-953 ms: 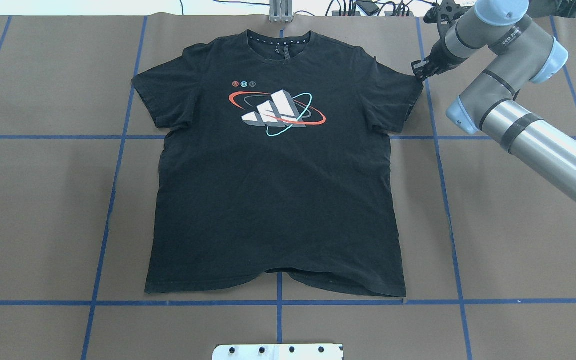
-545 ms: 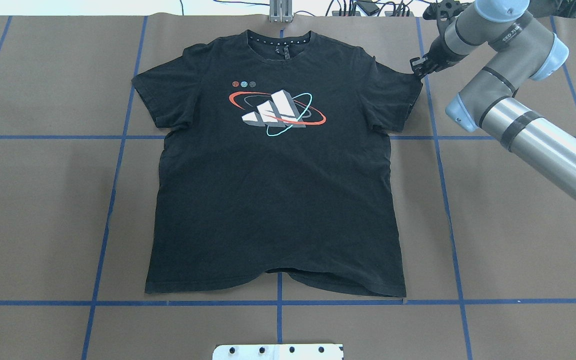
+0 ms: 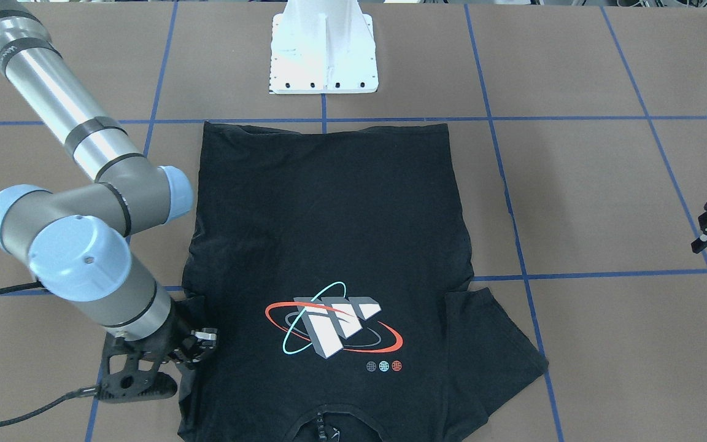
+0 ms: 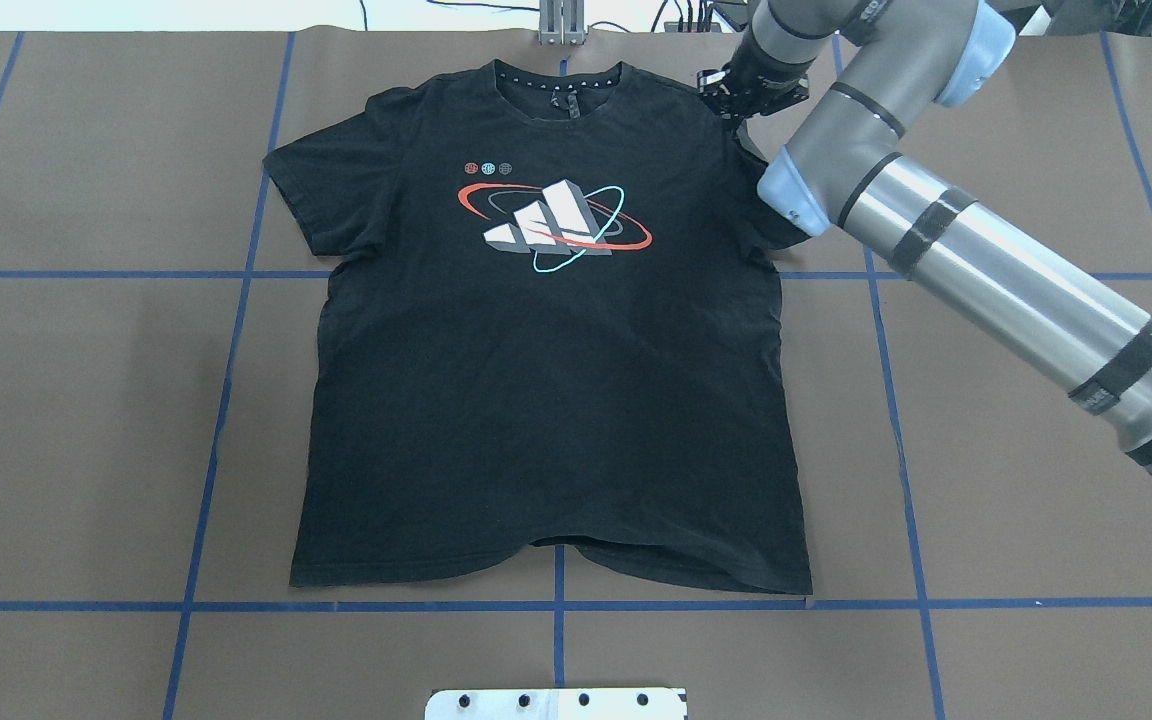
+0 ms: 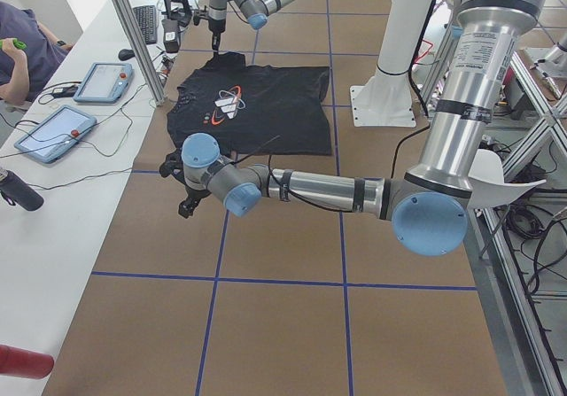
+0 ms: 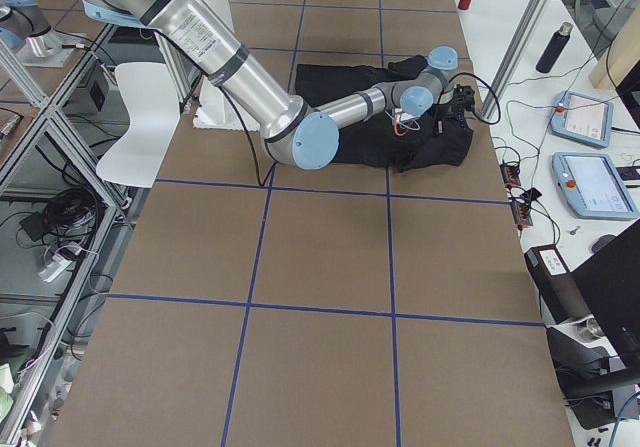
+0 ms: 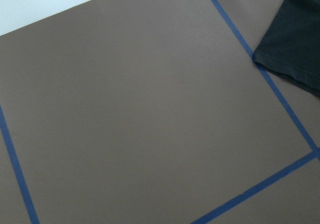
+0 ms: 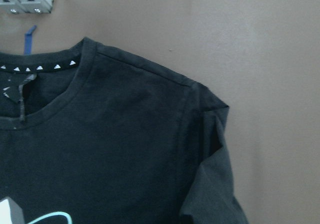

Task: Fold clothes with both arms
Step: 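Push the sleeve with the right gripper inward across the shirt body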

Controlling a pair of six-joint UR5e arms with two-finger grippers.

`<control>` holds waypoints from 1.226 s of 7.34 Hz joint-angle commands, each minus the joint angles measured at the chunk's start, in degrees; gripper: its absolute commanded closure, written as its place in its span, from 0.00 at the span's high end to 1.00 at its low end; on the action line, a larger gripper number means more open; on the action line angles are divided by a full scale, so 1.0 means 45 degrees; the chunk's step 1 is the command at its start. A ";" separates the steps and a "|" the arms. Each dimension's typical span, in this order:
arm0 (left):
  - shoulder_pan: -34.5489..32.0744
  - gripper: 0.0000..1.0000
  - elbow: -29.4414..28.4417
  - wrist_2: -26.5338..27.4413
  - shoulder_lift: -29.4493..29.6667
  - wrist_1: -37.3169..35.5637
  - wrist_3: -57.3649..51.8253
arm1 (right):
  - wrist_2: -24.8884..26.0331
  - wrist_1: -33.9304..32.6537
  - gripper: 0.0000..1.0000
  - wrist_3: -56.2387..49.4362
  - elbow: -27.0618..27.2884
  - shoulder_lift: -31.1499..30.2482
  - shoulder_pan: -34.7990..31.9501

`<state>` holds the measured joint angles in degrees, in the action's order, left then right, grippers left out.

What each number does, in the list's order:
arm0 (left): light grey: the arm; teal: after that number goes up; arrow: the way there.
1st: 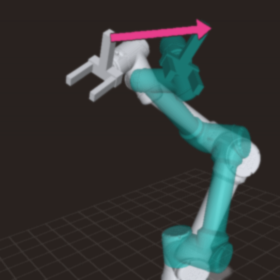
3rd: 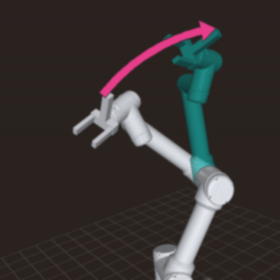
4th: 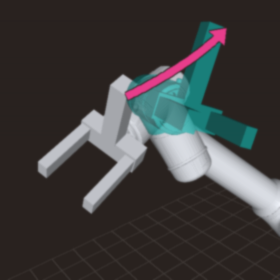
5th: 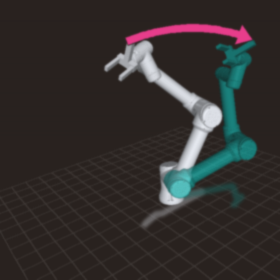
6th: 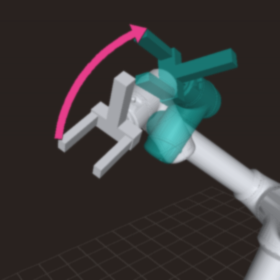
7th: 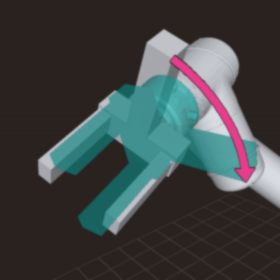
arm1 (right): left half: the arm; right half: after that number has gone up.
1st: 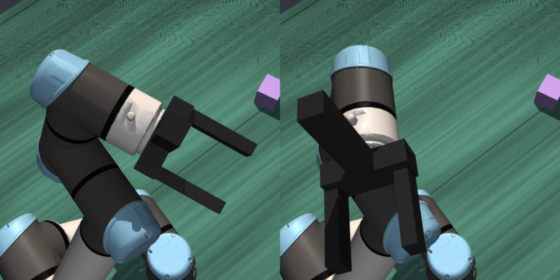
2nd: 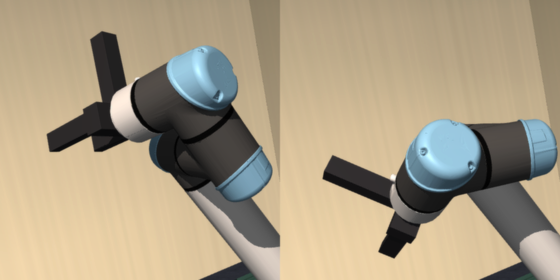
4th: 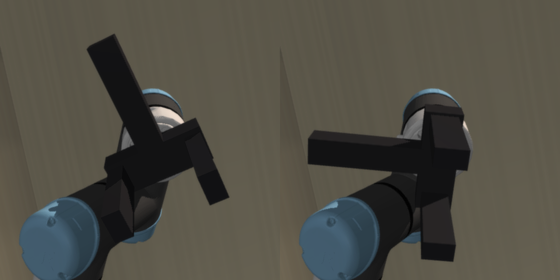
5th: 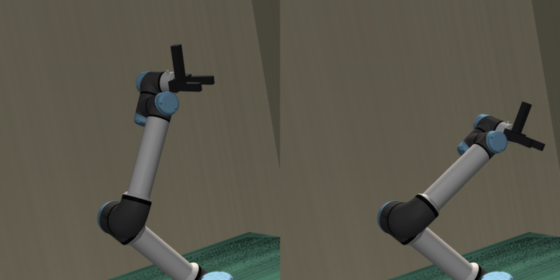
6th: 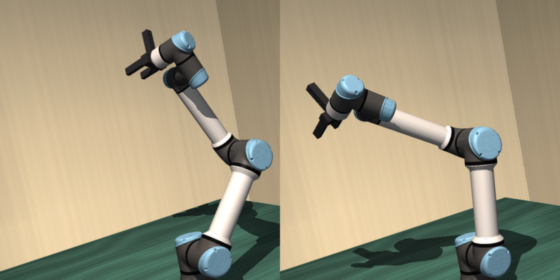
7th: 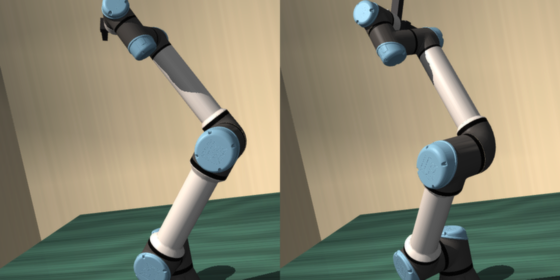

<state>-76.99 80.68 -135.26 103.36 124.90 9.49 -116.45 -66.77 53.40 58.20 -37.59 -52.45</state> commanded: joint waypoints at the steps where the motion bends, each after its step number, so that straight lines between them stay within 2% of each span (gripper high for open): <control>1: 0.0000 1.00 0.0019 0.0000 0.0000 -0.0001 0.0000 | 0.1107 -0.0045 0.00 0.1235 -0.1652 0.1645 0.0852; 5: 0.0000 1.00 0.0020 -0.0019 0.0000 -0.0001 0.0000 | 0.1462 0.0034 0.00 0.1490 -0.3161 0.2781 0.1147; 8: 0.0000 1.00 0.0000 -0.0020 0.0000 -0.0001 0.0000 | 0.1522 0.0034 0.00 0.1492 -0.3303 0.2825 0.1226; 9: 0.0000 1.00 0.0000 -0.0020 0.0000 -0.0001 0.0000 | 0.1522 0.0034 0.11 0.1511 -0.3303 0.2844 0.1226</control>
<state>-76.99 80.69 -135.35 103.36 124.89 9.49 -109.62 -66.62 60.14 43.46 -24.89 -46.97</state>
